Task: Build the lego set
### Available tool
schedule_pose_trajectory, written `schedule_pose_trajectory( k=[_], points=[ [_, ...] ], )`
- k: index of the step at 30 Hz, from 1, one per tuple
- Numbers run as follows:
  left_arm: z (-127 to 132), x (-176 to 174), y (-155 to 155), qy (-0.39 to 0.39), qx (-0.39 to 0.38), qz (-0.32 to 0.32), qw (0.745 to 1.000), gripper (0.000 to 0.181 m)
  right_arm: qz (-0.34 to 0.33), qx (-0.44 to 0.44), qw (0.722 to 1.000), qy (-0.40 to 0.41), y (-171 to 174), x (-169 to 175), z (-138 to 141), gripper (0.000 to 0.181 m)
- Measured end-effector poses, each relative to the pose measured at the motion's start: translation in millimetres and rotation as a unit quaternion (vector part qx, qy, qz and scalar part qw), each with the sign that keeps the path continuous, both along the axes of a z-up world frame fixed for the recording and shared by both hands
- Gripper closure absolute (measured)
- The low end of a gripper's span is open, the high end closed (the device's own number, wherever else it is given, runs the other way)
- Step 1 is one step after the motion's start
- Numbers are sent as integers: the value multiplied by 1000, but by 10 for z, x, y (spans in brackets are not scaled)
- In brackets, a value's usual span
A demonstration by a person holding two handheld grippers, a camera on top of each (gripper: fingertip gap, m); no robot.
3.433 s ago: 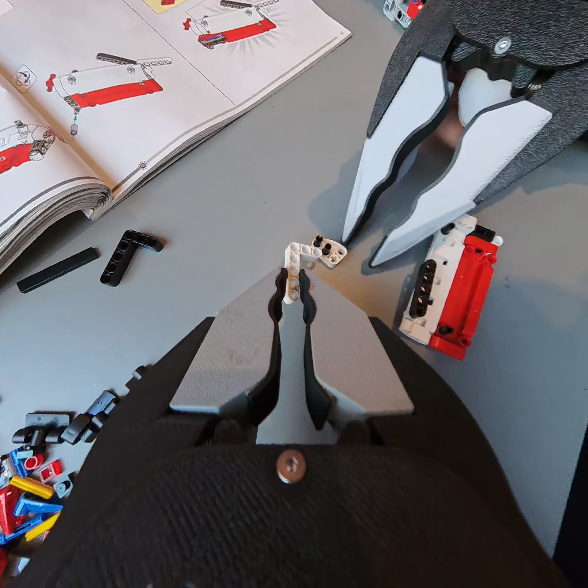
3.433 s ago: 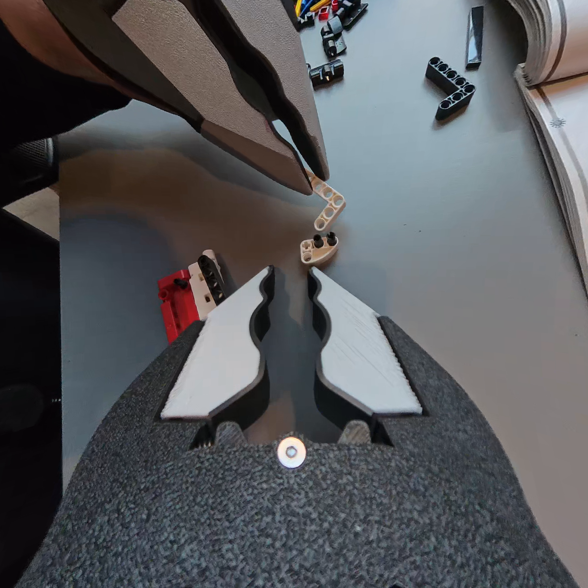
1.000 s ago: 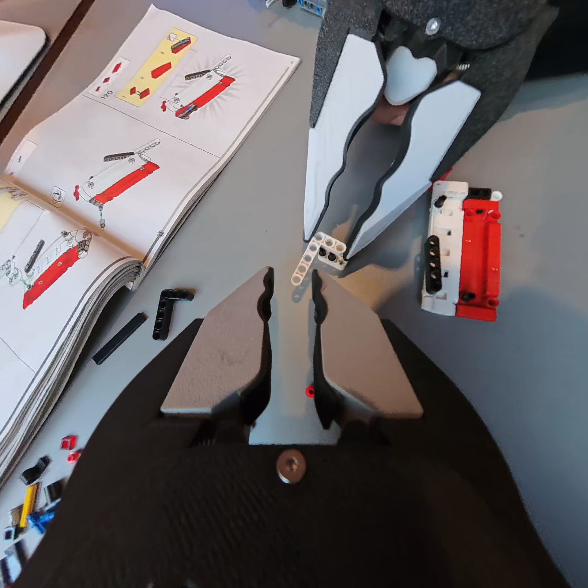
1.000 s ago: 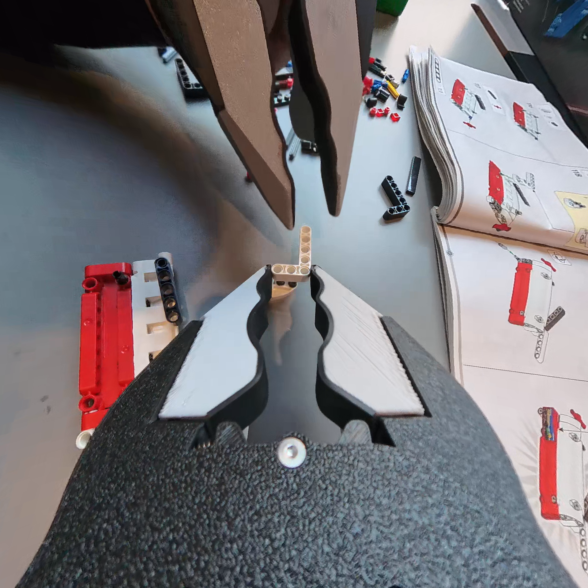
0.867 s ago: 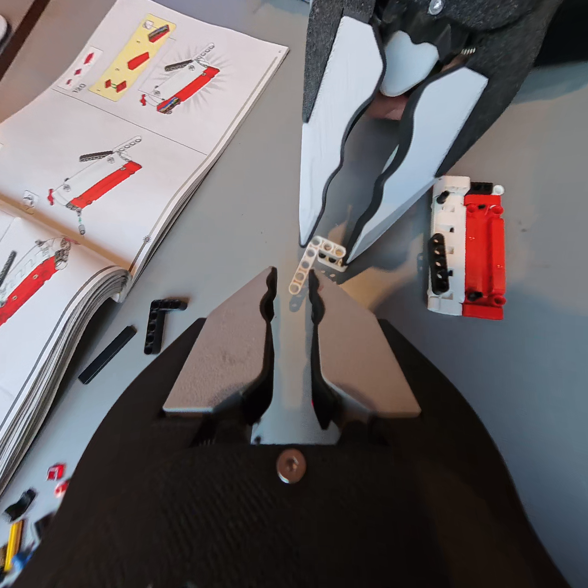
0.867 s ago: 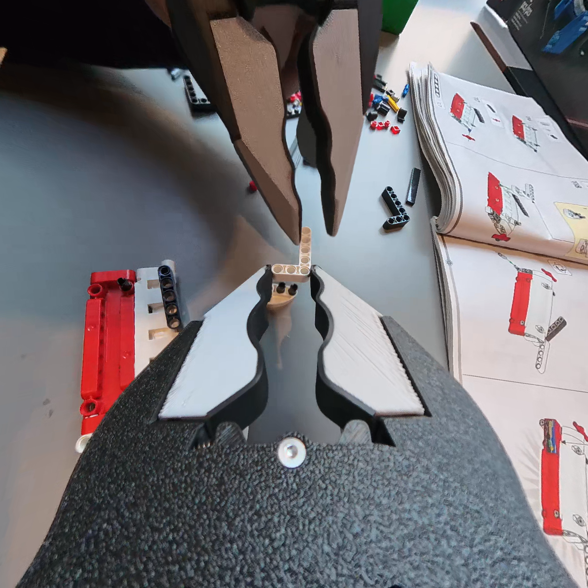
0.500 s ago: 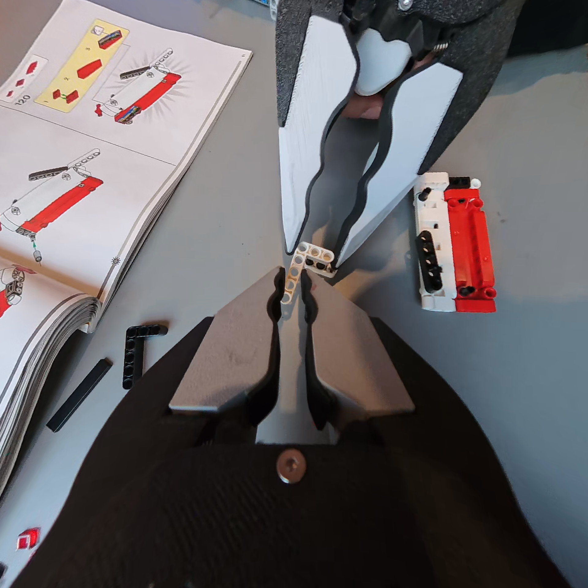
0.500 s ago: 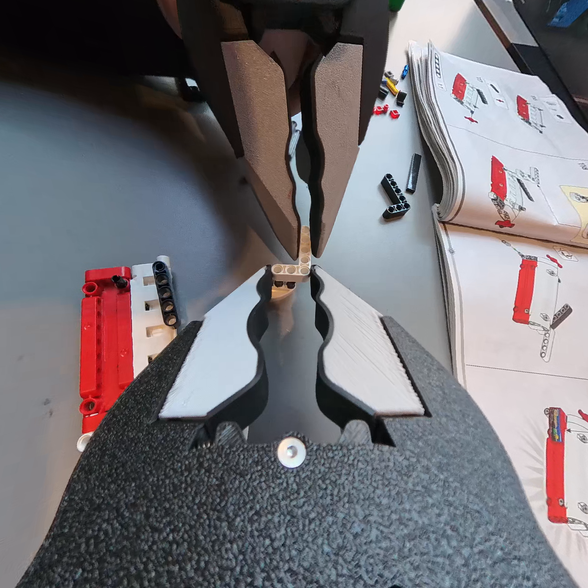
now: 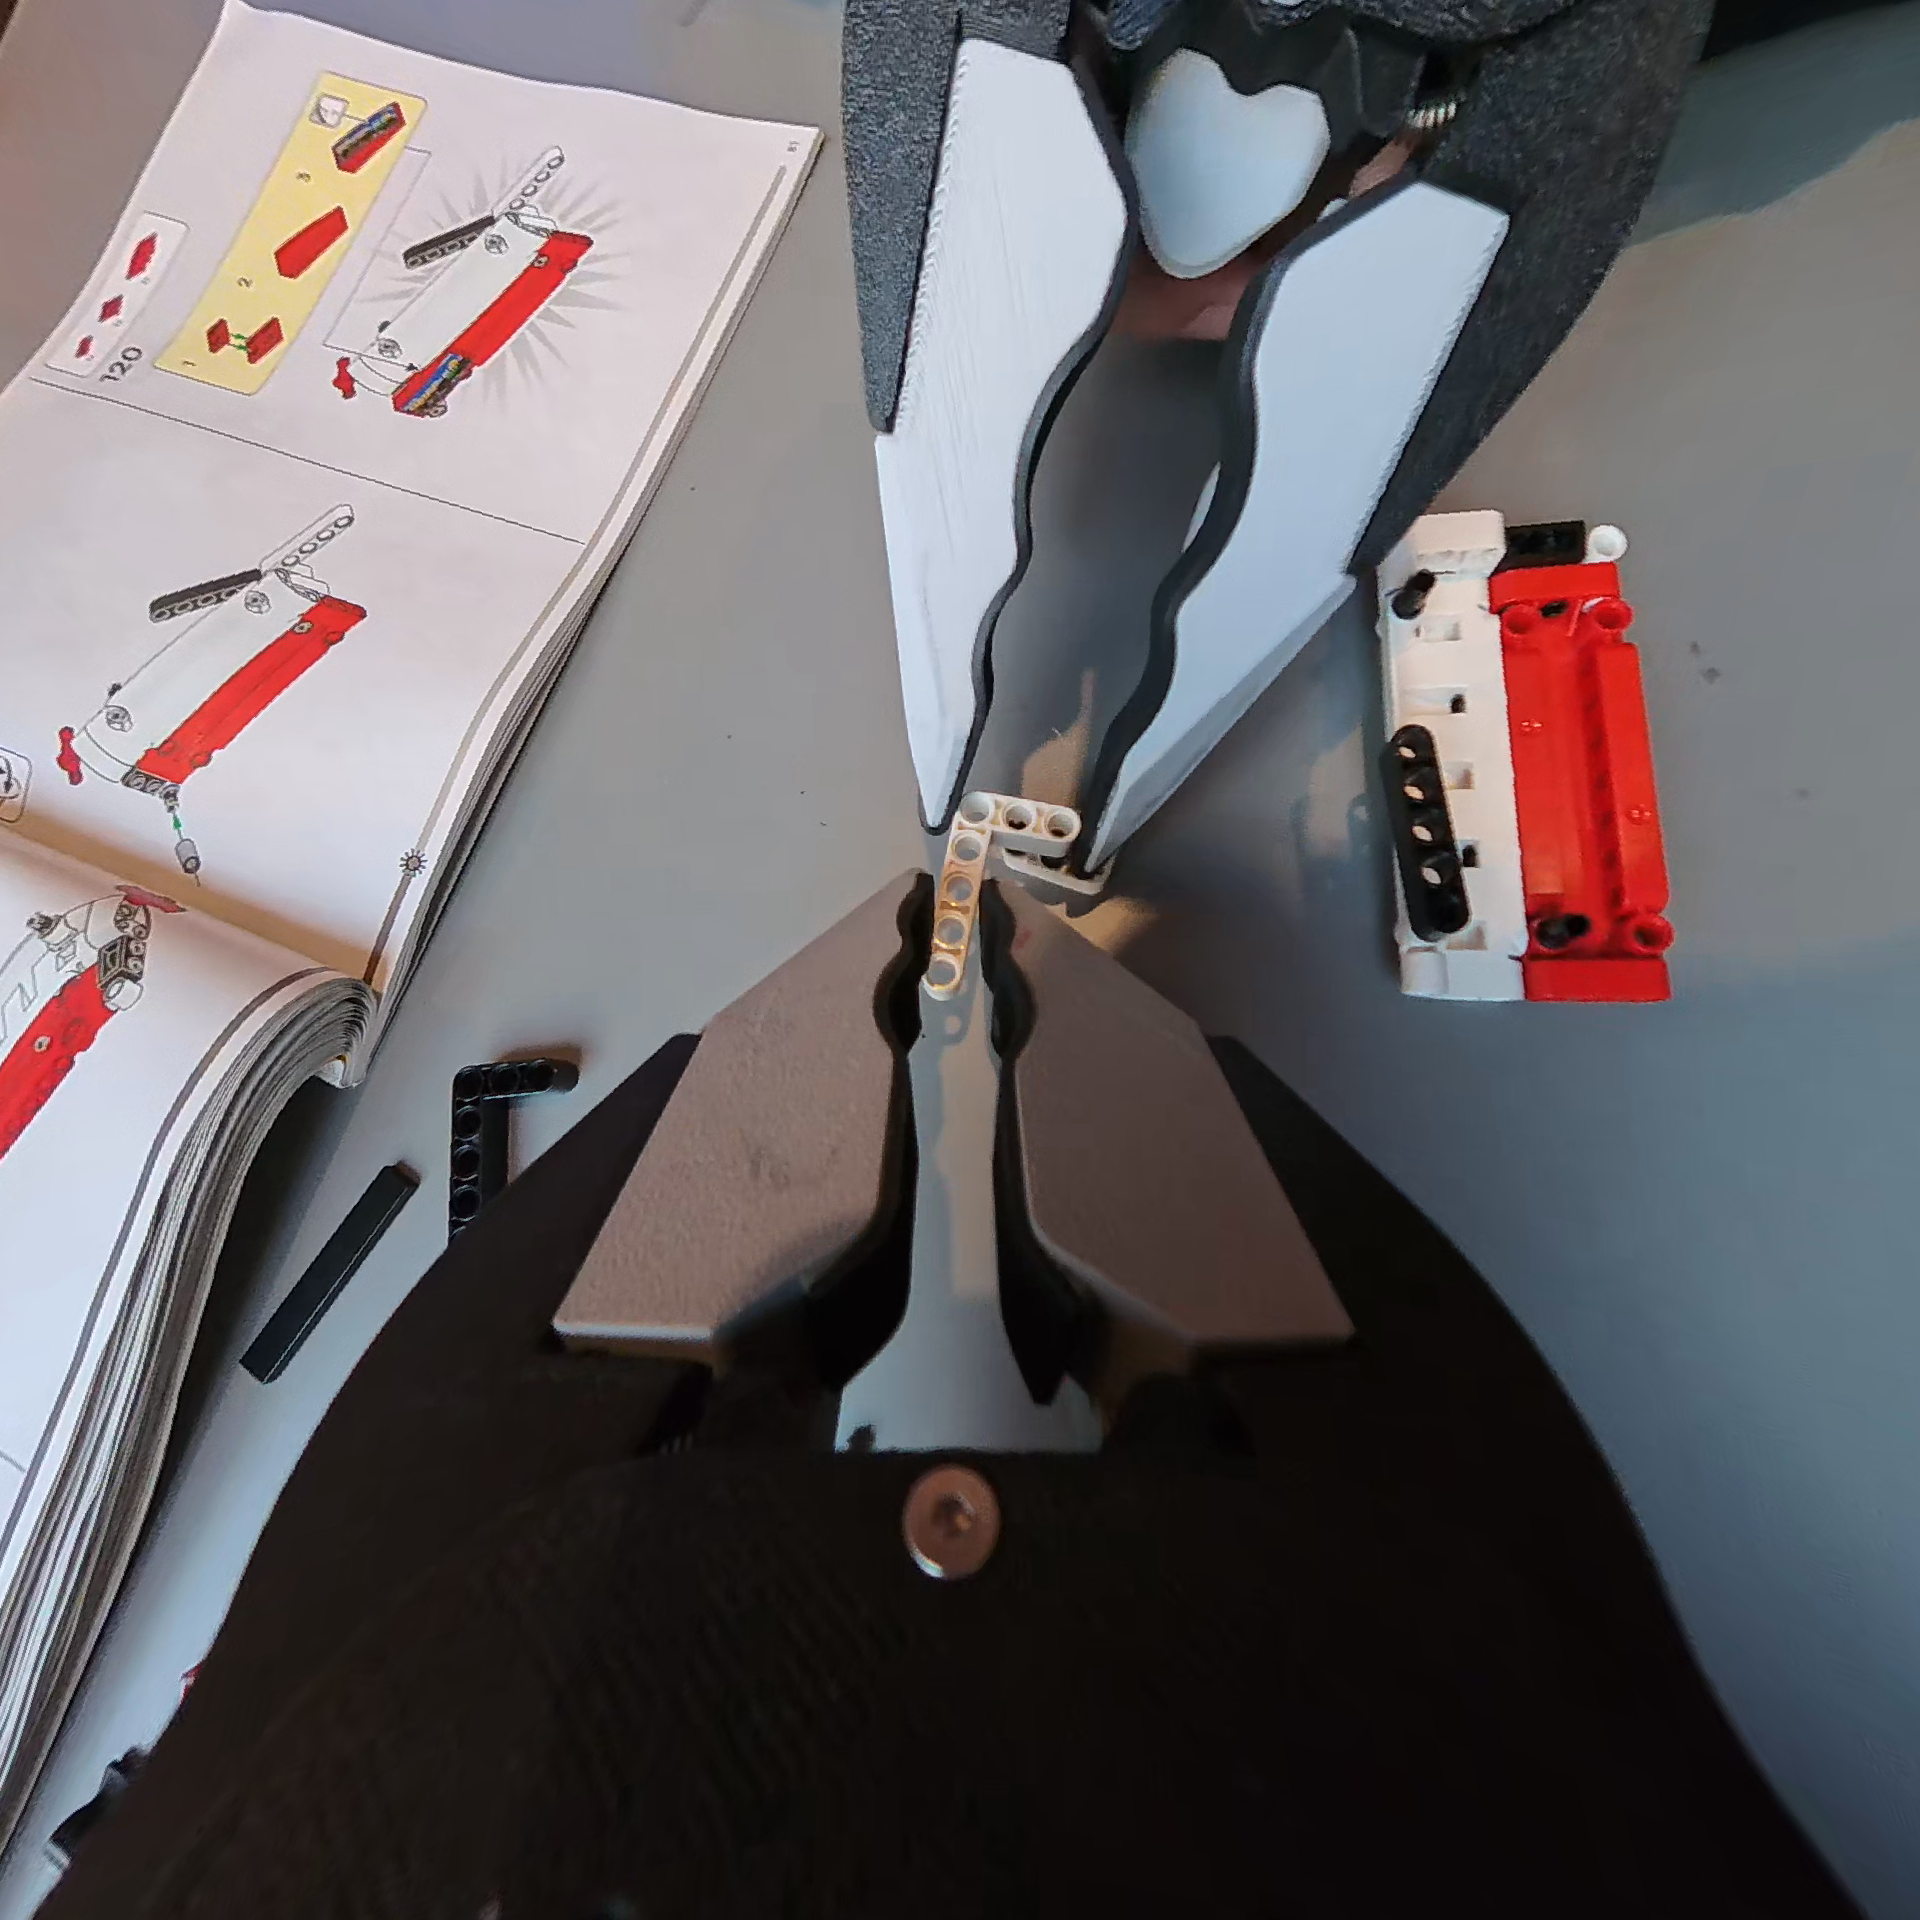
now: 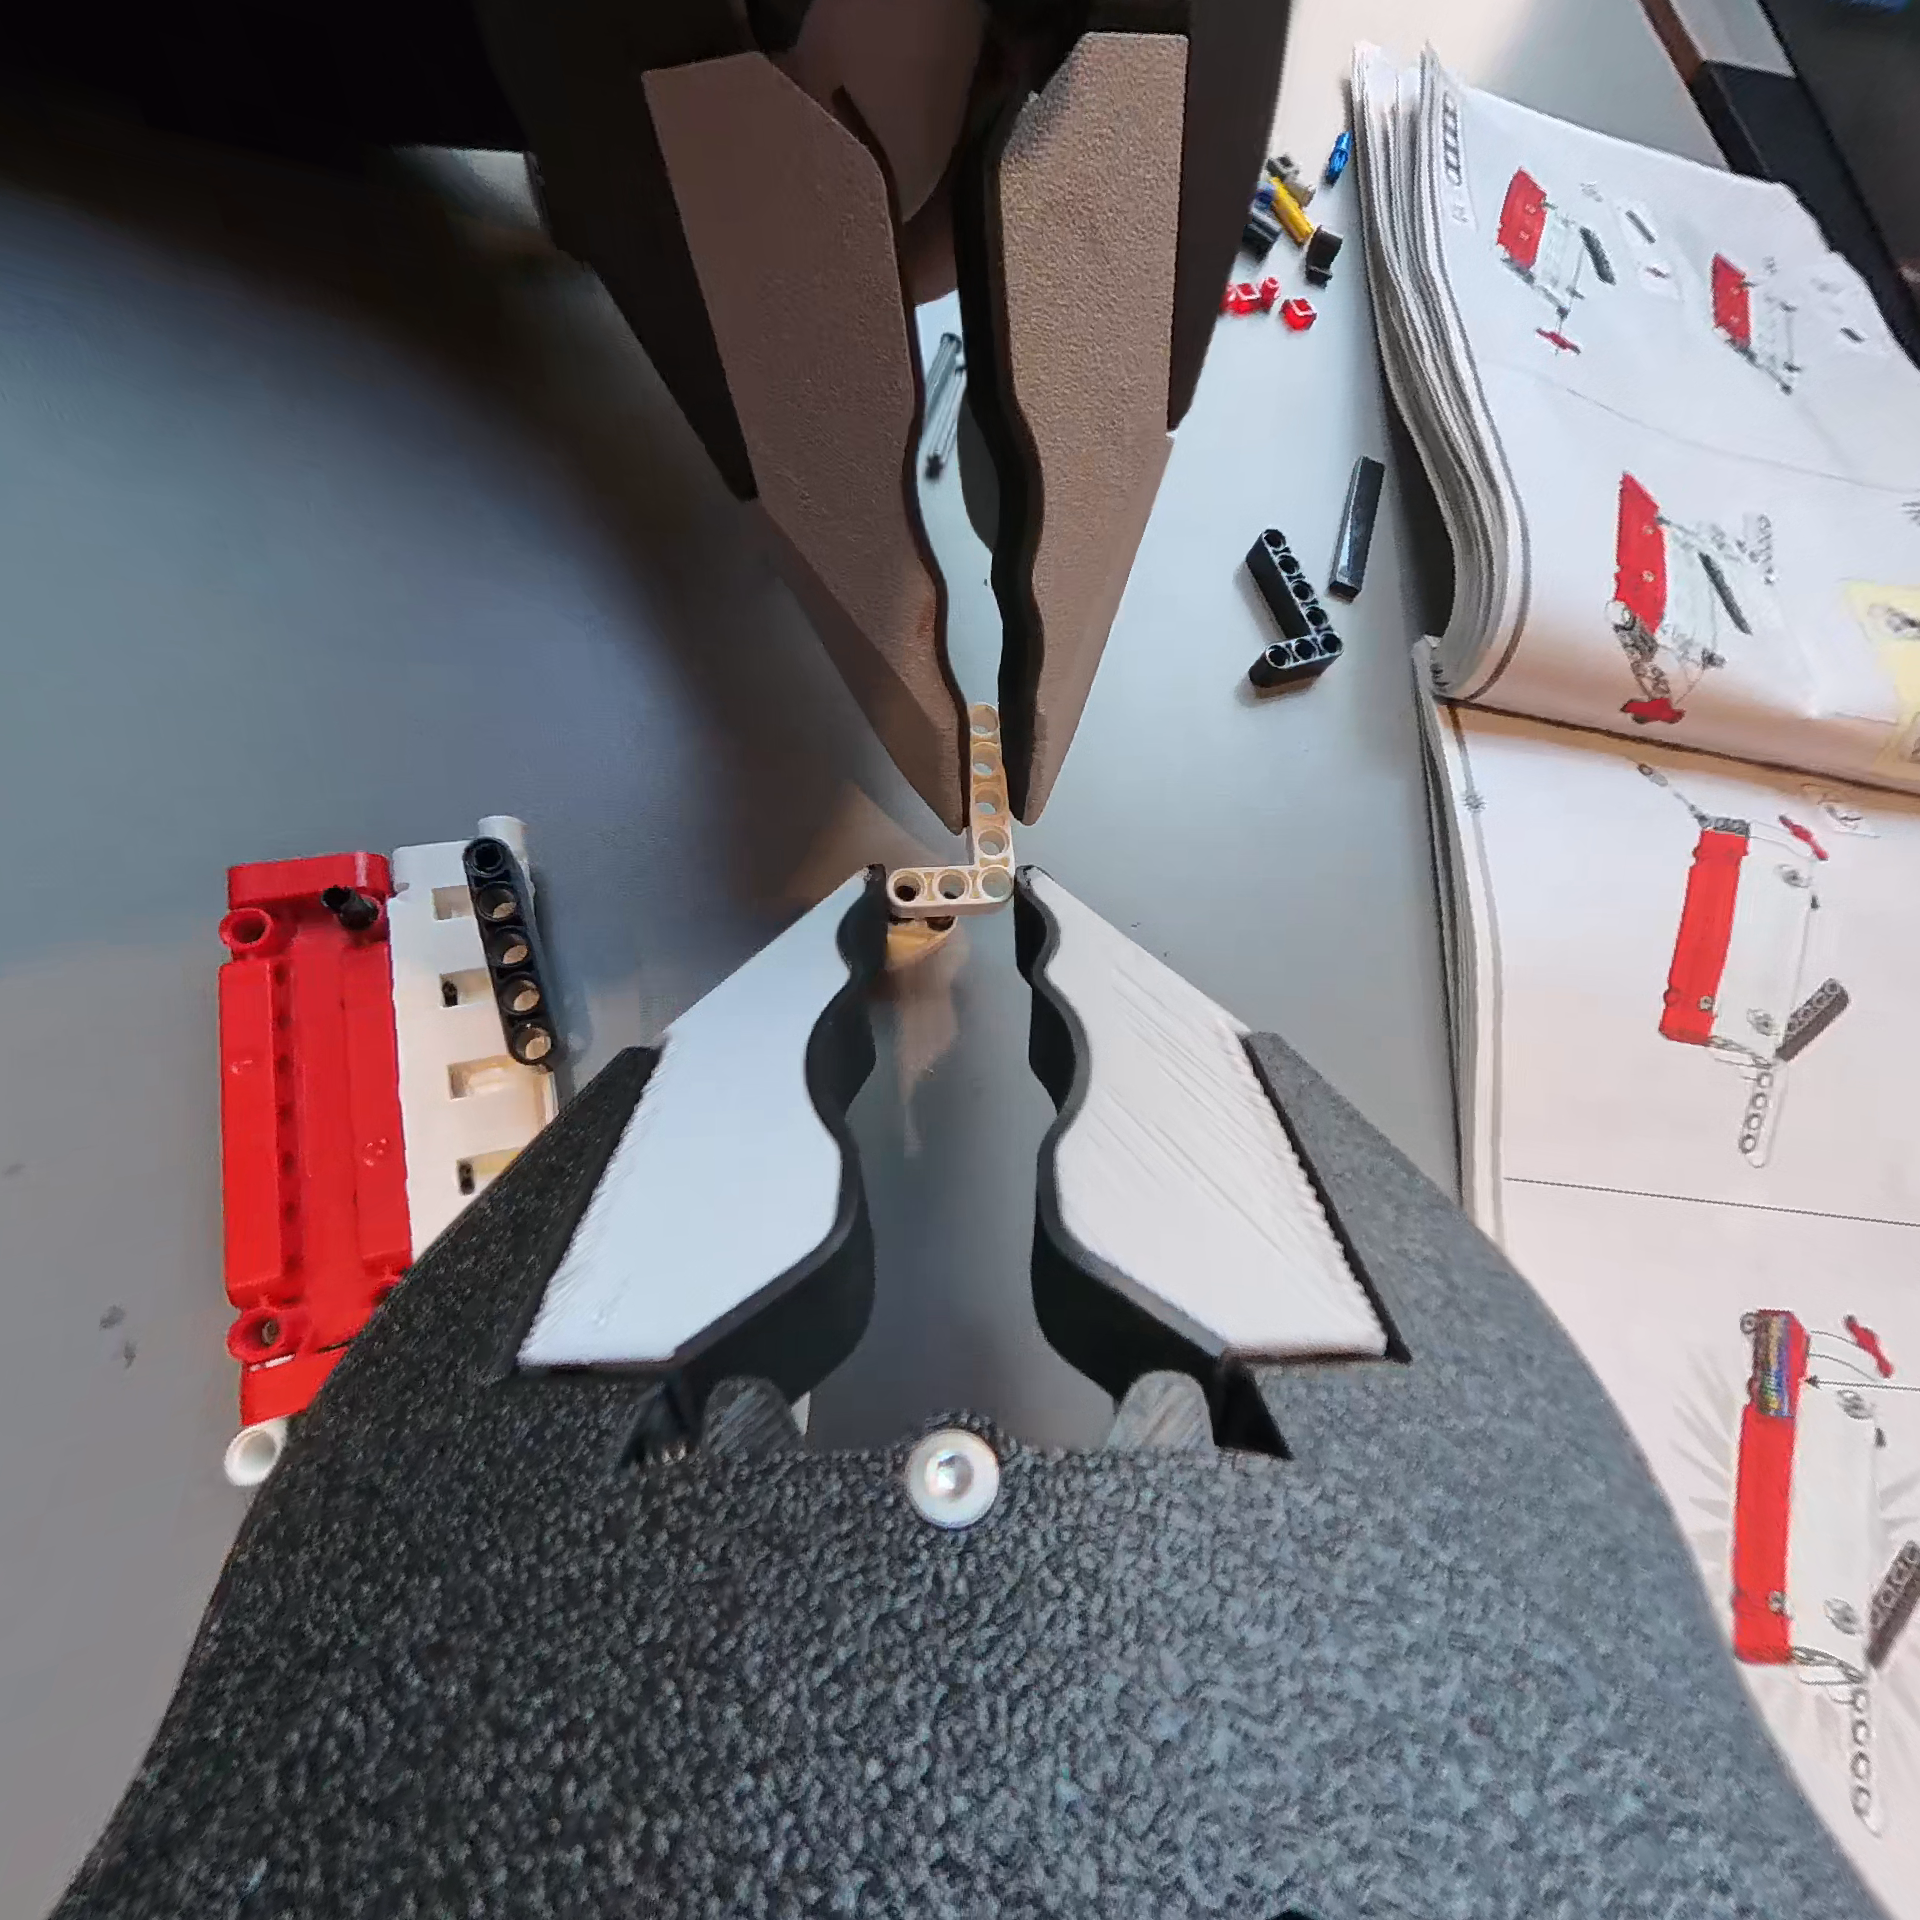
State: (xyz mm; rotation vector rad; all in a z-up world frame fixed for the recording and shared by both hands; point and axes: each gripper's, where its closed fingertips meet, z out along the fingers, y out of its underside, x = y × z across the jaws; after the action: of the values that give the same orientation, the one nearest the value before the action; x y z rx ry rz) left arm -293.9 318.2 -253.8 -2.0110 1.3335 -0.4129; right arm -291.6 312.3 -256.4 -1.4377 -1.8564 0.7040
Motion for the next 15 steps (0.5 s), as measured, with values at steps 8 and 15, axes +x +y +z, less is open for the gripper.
schedule_pose_trajectory(
  k=[8,15],
  points=[
    [-17,4,7,3,4,-4,1000,176,-1,-5,1000,-1,-1,3,-16,157],
    [-20,18,-12,11,12,-21,1000,176,-6,-6,1000,-3,-17,17,-15,157]
  ],
)
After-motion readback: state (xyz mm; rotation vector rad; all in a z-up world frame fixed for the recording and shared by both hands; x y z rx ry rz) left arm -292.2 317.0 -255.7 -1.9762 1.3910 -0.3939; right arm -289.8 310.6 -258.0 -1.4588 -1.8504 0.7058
